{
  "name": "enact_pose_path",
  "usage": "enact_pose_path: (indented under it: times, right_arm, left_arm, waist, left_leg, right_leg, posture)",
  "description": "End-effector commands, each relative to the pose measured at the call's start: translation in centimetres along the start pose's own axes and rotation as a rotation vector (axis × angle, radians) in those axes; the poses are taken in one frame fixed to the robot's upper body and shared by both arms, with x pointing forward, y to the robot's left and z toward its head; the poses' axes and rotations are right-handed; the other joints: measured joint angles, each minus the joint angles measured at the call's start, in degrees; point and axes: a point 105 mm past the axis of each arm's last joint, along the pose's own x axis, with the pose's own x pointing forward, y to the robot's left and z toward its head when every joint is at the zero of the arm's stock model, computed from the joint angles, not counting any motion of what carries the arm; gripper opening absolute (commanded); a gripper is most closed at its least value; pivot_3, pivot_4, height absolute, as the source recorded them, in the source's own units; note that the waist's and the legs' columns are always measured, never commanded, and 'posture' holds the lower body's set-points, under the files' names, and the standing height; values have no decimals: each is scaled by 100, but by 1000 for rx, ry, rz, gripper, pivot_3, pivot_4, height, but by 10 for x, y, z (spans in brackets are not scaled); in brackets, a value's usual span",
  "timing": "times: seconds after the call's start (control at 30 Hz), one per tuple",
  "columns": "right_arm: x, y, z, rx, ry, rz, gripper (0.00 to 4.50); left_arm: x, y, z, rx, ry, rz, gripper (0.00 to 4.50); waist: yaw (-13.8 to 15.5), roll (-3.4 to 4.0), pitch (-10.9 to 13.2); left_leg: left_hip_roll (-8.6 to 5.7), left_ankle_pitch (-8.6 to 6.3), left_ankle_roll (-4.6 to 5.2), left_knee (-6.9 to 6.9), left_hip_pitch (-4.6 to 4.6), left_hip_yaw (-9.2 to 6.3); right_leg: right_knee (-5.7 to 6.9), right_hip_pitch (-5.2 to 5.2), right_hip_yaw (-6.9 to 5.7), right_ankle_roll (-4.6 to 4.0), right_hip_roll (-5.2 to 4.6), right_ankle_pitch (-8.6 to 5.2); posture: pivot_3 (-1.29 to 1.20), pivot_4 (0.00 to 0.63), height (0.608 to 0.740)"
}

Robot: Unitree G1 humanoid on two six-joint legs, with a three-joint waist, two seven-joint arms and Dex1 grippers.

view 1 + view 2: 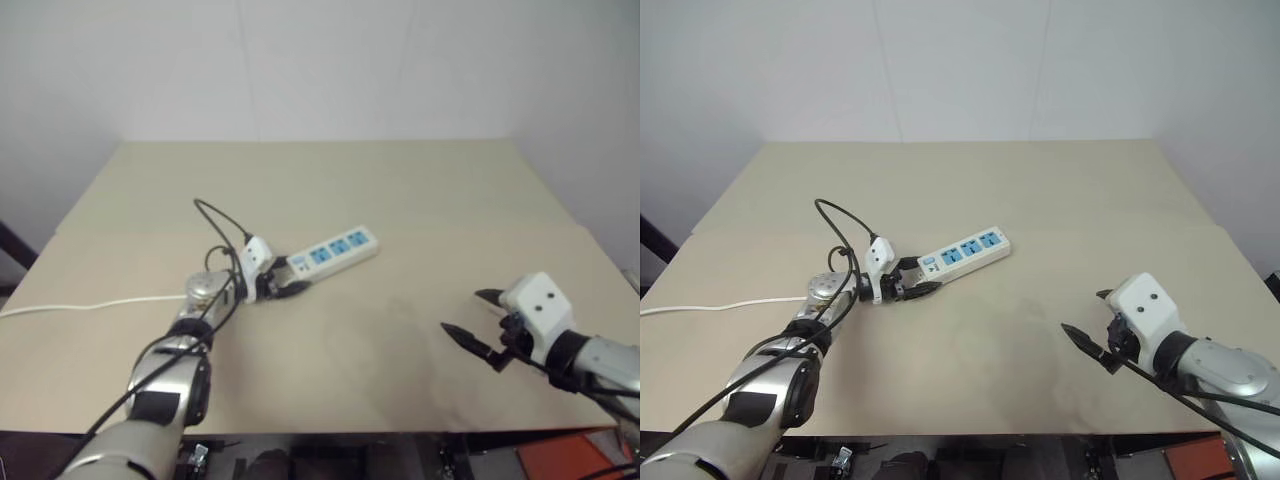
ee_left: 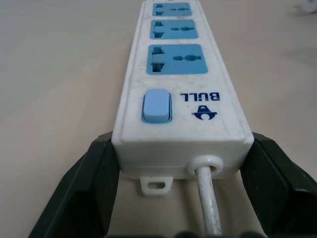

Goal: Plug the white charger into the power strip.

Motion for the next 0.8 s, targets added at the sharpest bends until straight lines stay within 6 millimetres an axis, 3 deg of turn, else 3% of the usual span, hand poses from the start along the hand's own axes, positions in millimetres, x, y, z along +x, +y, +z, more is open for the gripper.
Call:
enact_pose_path:
  times: [0.03, 0.33, 0.47, 0.63, 0.8]
  right_arm:
    - [5, -2, 10, -33, -47, -9, 4500]
    - [15, -1, 11, -47, -55, 32, 4500]
    - [14, -2, 10, -50, -49, 36, 4500]
    - [13, 1, 9, -43, -47, 41, 4500]
    - [13, 1, 6, -43, -37, 46, 4500]
  left_arm:
    - [-12, -5, 14, 71, -41, -47, 3257]
    - [-32, -30, -3, 17, 66, -47, 3257]
    - [-28, -25, 4, 10, 21, -1, 4470]
    - [-33, -26, 9, 15, -60, -16, 4470]
    - [-42, -29, 1, -25, -97, -101, 4470]
  waist:
    - [-29, 2, -1]
    - [-27, 5, -3]
    - [-10, 5, -3]
    - [-6, 5, -3]
    - [-28, 6, -4]
  left_leg:
    - [-1, 0, 0, 0, 0, 0]
    - [3, 0, 0, 0, 9, -1]
    - [3, 0, 0, 0, 11, 0]
    - [3, 0, 0, 0, 8, -1]
    - [4, 0, 0, 0, 12, 3]
  right_leg:
    - [0, -1, 1, 0, -1, 0]
    - [1, 2, 8, -1, 2, 0]
    - [1, 3, 7, -1, 2, 0]
    - [-1, 2, 7, -1, 2, 1]
    - [0, 2, 9, -3, 2, 2]
  posture:
    - [0, 150, 740]
    - [0, 150, 740]
    - [0, 150, 740]
    - [0, 150, 740]
    - [0, 150, 740]
